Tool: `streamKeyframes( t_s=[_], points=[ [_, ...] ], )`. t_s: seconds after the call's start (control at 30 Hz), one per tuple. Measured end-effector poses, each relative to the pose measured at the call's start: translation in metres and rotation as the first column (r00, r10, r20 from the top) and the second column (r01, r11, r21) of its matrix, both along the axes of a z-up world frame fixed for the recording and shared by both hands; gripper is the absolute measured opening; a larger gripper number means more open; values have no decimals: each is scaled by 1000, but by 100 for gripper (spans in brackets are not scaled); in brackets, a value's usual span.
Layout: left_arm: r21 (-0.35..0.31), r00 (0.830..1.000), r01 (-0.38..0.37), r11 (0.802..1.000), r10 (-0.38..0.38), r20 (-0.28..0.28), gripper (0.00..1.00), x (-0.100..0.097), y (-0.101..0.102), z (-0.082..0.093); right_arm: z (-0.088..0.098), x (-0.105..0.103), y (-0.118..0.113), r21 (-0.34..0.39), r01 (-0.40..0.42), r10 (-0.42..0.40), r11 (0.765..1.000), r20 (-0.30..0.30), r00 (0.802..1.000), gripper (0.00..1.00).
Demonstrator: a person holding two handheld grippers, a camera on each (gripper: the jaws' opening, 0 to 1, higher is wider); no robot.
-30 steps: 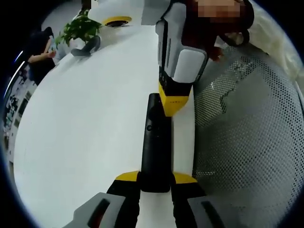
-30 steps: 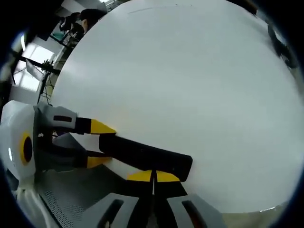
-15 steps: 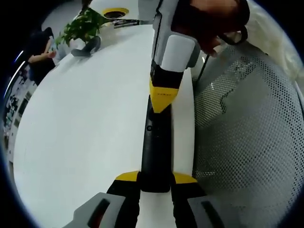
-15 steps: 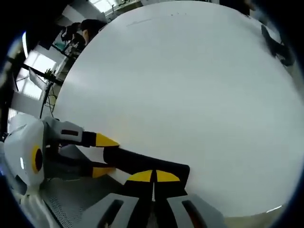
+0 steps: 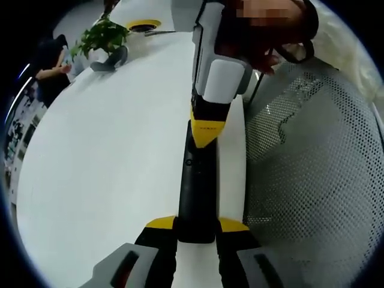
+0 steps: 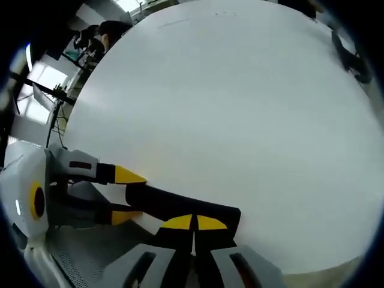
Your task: Press the specified remote control buttons in sequence, fully releasing each button before pressing the next.
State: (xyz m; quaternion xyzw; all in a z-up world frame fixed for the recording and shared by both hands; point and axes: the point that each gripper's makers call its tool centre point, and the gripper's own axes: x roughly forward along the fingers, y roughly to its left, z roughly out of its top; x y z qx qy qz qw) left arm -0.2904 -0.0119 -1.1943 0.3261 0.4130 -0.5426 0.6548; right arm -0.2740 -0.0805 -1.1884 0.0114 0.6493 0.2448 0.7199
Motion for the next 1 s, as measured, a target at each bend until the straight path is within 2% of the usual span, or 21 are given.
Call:
streamKeyframes(
  t_s=[0.43, 0.6, 0.77, 0.87, 1.0],
  points=[
    [0, 1000, 1, 1000, -1, 2, 24, 0, 0, 0, 0, 0, 0, 5, 19, -20, 1000, 15, 1000, 0],
    [-3, 1000, 0, 1000, 0, 3, 24, 0, 0, 0, 1, 2, 0, 5, 41, -40, 999, -9, 999, 0],
    [-2, 1000, 2, 1000, -2, 3, 24, 0, 0, 0, 12, 11, 13, 75, 61, -61, 995, 0, 998, 0],
    [-1, 1000, 2, 1000, -2, 2, 24, 0, 0, 0, 12, 13, 21, 93, 49, -48, 995, -11, 999, 0],
    [-3, 1000, -1, 1000, 1, 2, 24, 0, 0, 0, 7, 11, 24, 73, 13, -12, 997, -21, 1000, 0]
  ],
)
